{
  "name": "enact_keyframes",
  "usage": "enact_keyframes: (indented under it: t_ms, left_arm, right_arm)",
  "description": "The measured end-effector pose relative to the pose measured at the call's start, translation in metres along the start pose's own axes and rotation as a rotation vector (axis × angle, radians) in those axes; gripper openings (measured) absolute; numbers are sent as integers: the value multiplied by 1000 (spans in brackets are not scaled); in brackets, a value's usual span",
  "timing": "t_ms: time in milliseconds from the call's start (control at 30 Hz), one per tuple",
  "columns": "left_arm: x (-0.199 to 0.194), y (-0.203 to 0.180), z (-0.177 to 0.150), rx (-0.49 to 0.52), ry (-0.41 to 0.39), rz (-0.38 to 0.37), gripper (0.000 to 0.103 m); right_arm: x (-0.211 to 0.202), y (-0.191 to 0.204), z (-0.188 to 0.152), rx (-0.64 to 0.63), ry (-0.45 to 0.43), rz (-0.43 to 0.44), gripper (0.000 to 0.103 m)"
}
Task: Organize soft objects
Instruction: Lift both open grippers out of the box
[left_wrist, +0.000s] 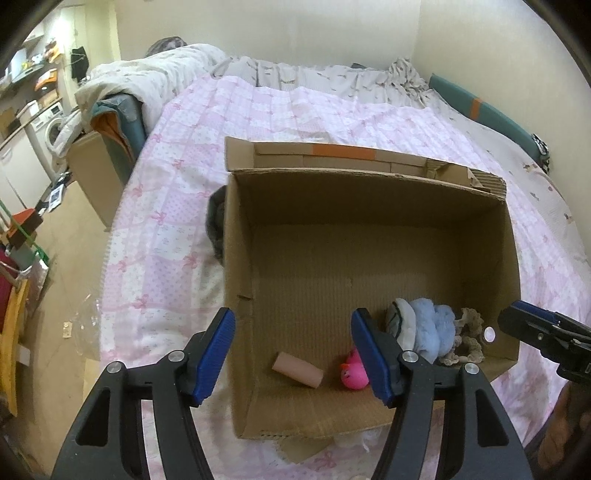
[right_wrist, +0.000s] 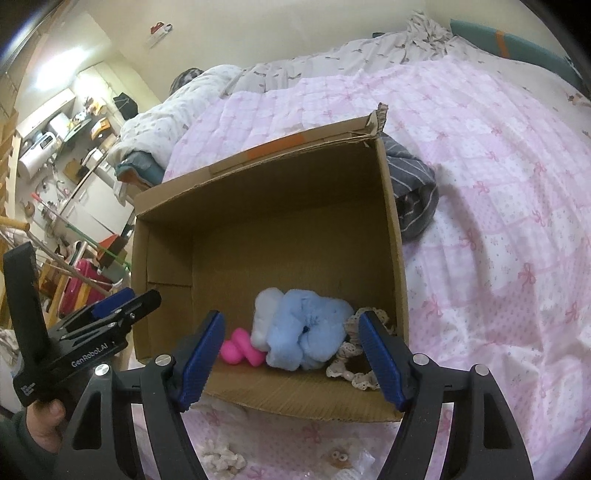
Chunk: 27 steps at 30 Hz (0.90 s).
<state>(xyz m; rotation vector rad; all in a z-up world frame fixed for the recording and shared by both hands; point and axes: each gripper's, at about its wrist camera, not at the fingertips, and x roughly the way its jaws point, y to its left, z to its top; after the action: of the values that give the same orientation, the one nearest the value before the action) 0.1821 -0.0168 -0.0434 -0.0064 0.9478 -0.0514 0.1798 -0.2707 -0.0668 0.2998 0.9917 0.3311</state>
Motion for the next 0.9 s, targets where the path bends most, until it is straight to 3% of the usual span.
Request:
enact_keyframes:
  t_ms: [333,900]
  left_arm:
    - [-21,23,-8,-74,-4,30,62]
    - [-52,37,-57,-135,45,34,62]
  right_arm:
    - [-10,2,-6,-10,-6,-25,79]
    - [-36,1,-34,-12,-8,-59,79]
